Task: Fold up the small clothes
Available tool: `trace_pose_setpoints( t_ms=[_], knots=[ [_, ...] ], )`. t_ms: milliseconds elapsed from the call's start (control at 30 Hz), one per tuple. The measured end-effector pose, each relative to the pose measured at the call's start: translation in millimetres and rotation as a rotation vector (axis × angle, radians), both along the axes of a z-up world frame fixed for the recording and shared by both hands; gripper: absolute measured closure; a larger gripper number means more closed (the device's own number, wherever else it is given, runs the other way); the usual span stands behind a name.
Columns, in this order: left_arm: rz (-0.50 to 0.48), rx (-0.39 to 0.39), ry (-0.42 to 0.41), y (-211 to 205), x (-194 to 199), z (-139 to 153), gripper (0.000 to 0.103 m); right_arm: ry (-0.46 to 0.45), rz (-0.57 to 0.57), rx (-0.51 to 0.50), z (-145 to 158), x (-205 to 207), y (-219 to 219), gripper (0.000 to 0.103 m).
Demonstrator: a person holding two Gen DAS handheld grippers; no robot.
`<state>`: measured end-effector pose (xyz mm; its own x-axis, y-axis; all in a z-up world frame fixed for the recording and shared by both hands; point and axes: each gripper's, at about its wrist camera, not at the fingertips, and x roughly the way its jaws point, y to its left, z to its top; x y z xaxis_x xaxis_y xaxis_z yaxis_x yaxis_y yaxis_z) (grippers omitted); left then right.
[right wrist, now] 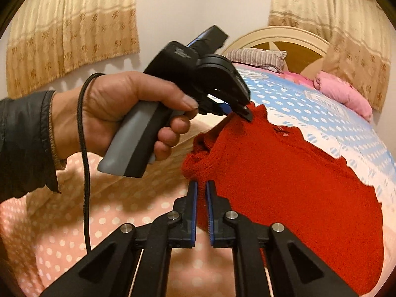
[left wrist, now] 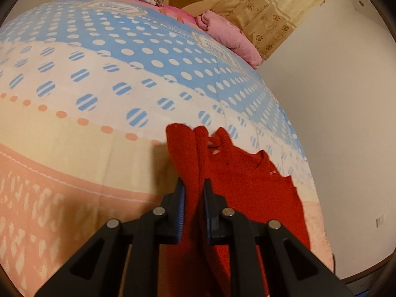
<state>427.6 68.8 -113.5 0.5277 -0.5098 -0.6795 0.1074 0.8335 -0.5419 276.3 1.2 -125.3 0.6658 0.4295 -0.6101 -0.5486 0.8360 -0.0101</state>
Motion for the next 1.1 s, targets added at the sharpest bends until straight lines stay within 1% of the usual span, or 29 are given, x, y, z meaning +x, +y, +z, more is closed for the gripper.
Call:
trace_pose_setpoints(
  t_ms=[133,233,433,533,667,833,1100],
  knots=[
    [-0.001,-0.01,-0.011,-13,-2,13,0.09,-0.001,-0.024,0.045,6,-2,-20,0.097],
    [-0.013,-0.013,-0.021,-25,-4,22,0.09,0.004,-0.048,0.103,11,-3,-41,0.097],
    [-0.062,-0.013,-0.049,-60,-6,41,0.09,-0.004,-0.084,0.171,18,-10,-76,0.098],
    [-0.088,-0.01,-0.06,-80,-7,48,0.09,-0.008,-0.1,0.189,21,-12,-91,0.098],
    [-0.113,0.007,-0.071,-104,-6,53,0.09,-0.006,-0.122,0.218,22,-17,-111,0.099],
    [-0.141,0.01,-0.075,-133,-6,56,0.09,0.002,-0.154,0.254,22,-21,-142,0.1],
    [-0.186,0.004,-0.054,-176,-3,48,0.09,0.037,-0.204,0.319,15,-25,-188,0.1]
  ],
)
